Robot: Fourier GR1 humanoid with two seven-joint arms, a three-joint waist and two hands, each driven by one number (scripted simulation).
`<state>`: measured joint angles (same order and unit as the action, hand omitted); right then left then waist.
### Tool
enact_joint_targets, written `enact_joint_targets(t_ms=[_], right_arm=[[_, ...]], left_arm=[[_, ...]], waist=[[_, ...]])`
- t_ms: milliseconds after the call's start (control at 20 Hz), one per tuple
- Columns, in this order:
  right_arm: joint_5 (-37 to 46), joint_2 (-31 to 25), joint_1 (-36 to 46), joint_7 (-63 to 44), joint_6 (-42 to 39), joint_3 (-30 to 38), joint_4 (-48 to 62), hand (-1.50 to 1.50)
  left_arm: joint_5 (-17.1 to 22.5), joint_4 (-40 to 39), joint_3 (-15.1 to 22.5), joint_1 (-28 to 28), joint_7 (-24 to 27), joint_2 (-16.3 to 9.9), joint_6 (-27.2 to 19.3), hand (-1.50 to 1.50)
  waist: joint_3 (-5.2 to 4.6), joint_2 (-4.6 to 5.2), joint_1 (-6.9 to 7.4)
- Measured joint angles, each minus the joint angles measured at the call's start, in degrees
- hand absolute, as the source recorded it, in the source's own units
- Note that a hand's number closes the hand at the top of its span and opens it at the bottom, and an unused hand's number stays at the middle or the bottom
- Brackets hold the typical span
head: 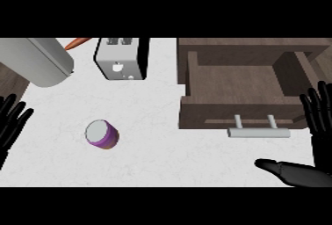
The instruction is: Pick up the can, place it into the drawer and close the drawer
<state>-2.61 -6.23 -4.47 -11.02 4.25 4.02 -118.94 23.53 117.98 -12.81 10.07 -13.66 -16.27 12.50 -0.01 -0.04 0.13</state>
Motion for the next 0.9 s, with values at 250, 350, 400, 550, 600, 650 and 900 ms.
enact_joint_targets(t_ms=[250,350,400,550,600,650,900], right_arm=[[-0.13,0.88,-2.34,1.26,-1.02,0.3,-0.53,-1.5],[-0.45,0.79,-2.16,1.54,-1.55,1.02,0.07,-1.5],[-0.6,0.86,-2.17,1.53,-1.72,1.28,0.13,-1.5],[-1.6,0.41,-2.43,1.25,-2.58,2.61,-0.45,-1.5],[-2.5,0.0,-2.91,2.39,-3.5,3.69,0.25,-1.5],[-2.61,-0.07,-2.17,2.32,-3.47,4.05,0.66,-1.5],[-3.16,-0.3,-2.98,1.39,-4.54,4.97,-1.16,-1.5]], left_arm=[[0.36,-1.71,-1.44,-1.83,-1.12,0.38,1.81,-1.5],[0.42,-1.84,-1.6,-3.06,-2.93,0.59,1.49,-1.5],[-0.18,-2.29,-1.53,-3.03,-2.68,0.96,1.99,-1.5],[-2.61,-4.09,-0.04,-4.08,-2.8,2.38,1.78,-1.5],[-3.91,-4.69,0.8,-3.66,-1.86,3.25,1.93,-1.5],[-4.64,-5.24,1.11,-3.18,-1.34,3.6,2.45,-1.5],[-10.39,-8.64,4.26,-2.21,1.88,6.93,2.25,-1.5]], waist=[[0.02,0.0,-0.15],[0.01,0.01,-0.16],[0.02,0.01,-0.15],[0.01,0.01,-0.22],[0.01,0.01,-0.23],[0.02,0.02,-0.21],[0.0,0.01,-0.22]])
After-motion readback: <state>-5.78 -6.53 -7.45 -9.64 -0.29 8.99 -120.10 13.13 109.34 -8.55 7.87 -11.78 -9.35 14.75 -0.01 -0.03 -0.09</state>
